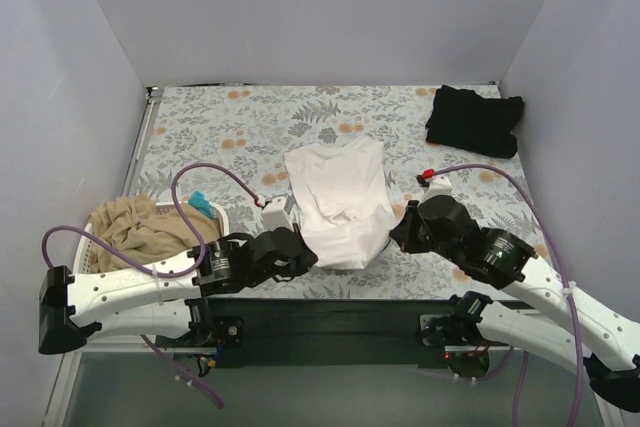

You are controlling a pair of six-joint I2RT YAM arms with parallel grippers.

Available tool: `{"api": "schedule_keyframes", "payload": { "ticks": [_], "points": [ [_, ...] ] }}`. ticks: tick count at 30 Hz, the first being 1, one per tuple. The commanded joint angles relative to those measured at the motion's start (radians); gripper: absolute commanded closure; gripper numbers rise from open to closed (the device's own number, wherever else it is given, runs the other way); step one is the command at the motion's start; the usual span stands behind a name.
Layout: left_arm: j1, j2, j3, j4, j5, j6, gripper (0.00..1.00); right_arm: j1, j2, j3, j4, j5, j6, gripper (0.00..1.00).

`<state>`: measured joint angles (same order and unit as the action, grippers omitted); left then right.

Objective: Fold and stack the t-shirts
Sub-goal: Fold the tshirt

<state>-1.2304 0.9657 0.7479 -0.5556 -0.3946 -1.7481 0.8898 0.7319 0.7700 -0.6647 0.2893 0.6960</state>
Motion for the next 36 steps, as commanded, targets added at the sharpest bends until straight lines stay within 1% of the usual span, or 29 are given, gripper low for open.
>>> {"api": "schedule_keyframes", "payload": {
  "ticks": [1, 3, 5, 8, 11, 14, 15, 18, 20, 23, 27, 32, 36],
  "points": [
    [-0.064, 0.002, 0.074, -0.092, -0.113, -0.108, 1.00, 0.031, -0.032, 0.086, -0.053, 0.096, 0.048, 0.99],
    [-0.067, -0.004, 0.068, -0.067, -0.118, -0.107, 1.00, 0.031, -0.042, 0.098, -0.056, 0.112, 0.045, 0.99],
    [-0.066, -0.007, 0.061, -0.011, -0.128, -0.062, 1.00, 0.031, -0.037, 0.117, -0.052, 0.139, 0.039, 0.99],
    [-0.063, 0.017, 0.085, 0.013, -0.151, -0.018, 1.00, 0.031, 0.004, 0.150, -0.046, 0.165, 0.008, 0.99],
    [-0.037, 0.050, 0.087, 0.060, -0.122, 0.019, 1.00, 0.031, 0.061, 0.181, -0.033, 0.203, -0.013, 0.99],
    [0.025, 0.057, 0.053, 0.126, -0.064, 0.042, 1.00, 0.031, 0.101, 0.199, -0.010, 0.250, -0.030, 0.99],
    [0.067, 0.057, 0.044, 0.141, -0.043, 0.061, 1.00, 0.031, 0.115, 0.201, -0.003, 0.263, -0.033, 0.99],
    [0.143, 0.054, 0.007, 0.207, 0.042, 0.102, 1.00, 0.026, 0.139, 0.196, 0.048, 0.298, -0.055, 0.99],
    [0.167, 0.065, -0.002, 0.252, 0.092, 0.120, 1.00, 0.023, 0.167, 0.193, 0.072, 0.306, -0.067, 0.99],
    [0.201, 0.099, 0.001, 0.273, 0.121, 0.139, 1.00, 0.000, 0.211, 0.196, 0.103, 0.306, -0.088, 0.99],
    [0.236, 0.114, -0.004, 0.287, 0.140, 0.147, 1.00, -0.063, 0.253, 0.203, 0.154, 0.278, -0.122, 0.99],
    [0.284, 0.113, -0.027, 0.307, 0.146, 0.137, 1.00, -0.136, 0.296, 0.207, 0.217, 0.214, -0.158, 0.99],
    [0.333, 0.136, -0.047, 0.350, 0.191, 0.137, 1.00, -0.201, 0.334, 0.210, 0.258, 0.160, -0.185, 0.99]
  ]
}}
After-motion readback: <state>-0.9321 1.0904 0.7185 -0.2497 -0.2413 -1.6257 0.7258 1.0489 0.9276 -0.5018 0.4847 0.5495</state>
